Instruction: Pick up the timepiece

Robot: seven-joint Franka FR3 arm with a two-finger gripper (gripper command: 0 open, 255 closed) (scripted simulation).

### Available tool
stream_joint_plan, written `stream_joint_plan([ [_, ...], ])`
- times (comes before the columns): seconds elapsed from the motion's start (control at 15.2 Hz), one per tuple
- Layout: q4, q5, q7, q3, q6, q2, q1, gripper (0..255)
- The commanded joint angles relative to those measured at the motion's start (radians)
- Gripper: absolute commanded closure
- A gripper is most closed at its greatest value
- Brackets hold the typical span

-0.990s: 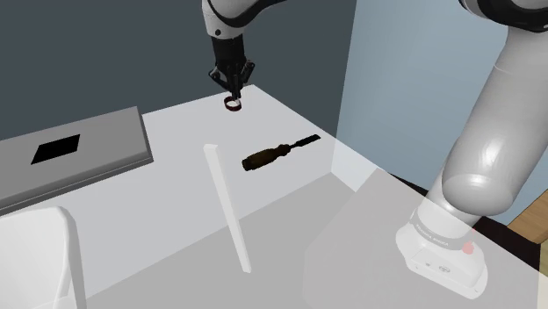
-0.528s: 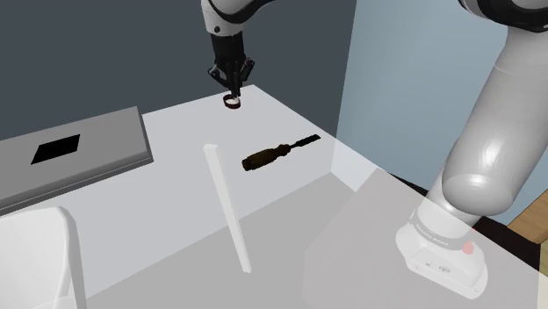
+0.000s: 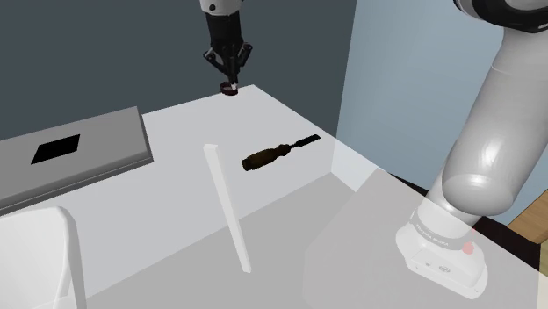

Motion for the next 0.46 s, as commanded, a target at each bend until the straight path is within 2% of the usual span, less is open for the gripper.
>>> stream_joint_plan([
  [0.0,0.032,0.0,-0.004,0.0,-0.03,0.003,0.001,255],
  [0.26,0.106,-0.005,-0.007,0.002,-0.089,0.019,0.004,255],
  [0.4,0.109,-0.005,-0.007,0.003,-0.091,0.019,0.005,255],
])
